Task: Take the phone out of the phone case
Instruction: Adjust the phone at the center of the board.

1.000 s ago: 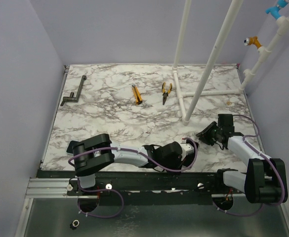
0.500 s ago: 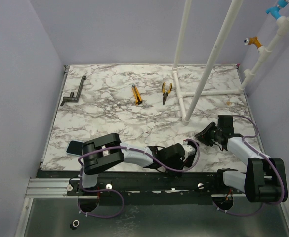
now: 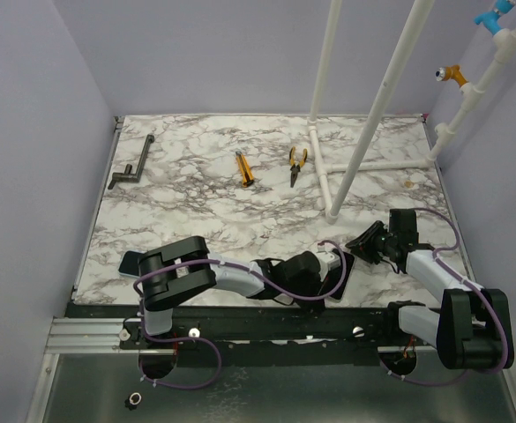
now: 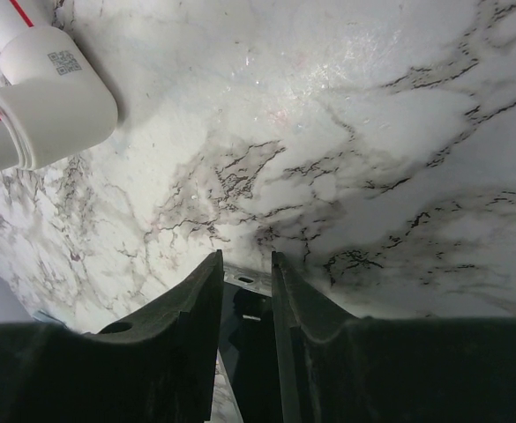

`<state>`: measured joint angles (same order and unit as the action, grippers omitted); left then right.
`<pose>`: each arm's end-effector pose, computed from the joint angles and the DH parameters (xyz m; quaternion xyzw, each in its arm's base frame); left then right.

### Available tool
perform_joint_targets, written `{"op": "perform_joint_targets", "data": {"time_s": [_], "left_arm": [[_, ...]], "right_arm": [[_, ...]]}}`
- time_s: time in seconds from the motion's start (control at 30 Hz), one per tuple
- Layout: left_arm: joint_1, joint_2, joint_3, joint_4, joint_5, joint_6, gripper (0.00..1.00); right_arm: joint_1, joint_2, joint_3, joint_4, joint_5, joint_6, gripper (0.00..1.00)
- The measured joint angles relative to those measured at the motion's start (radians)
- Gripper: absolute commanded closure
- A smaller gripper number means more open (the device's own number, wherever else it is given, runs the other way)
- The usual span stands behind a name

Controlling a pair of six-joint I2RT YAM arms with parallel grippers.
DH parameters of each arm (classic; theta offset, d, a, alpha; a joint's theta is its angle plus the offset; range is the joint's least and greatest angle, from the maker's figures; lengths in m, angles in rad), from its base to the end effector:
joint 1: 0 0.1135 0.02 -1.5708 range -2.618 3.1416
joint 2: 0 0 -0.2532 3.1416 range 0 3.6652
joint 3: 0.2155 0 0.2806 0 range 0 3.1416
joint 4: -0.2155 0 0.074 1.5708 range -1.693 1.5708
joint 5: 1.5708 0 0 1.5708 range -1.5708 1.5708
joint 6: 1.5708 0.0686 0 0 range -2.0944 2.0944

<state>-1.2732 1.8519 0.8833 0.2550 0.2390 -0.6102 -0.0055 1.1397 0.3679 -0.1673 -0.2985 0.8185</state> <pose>0.1021 -0.3884 0.0728 0.3408 0.8378 -0.3974 0.1551 0.2350 0.0189 0.0827 0.3341 0.8798 0.2513 0.2263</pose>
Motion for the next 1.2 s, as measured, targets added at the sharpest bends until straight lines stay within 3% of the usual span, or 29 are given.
{"op": "perform_joint_targets", "data": {"time_s": [0.33,0.8,1.2], "left_arm": [[0.054,-0.144,-0.124,0.133,-0.031,0.013,1.00],[0.056,-0.067,-0.077,0.140,-0.018,0.029,1.00],[0.127,-0.008,-0.014,0.138,-0.024,-0.025,1.00]], "right_arm": [[0.000,0.008,0.007,0.000,-0.005,0.000,0.64],[0.000,0.040,0.034,-0.013,-0.005,0.001,0.64],[0.000,0.040,0.034,-0.013,-0.006,0.000,0.64]]}}
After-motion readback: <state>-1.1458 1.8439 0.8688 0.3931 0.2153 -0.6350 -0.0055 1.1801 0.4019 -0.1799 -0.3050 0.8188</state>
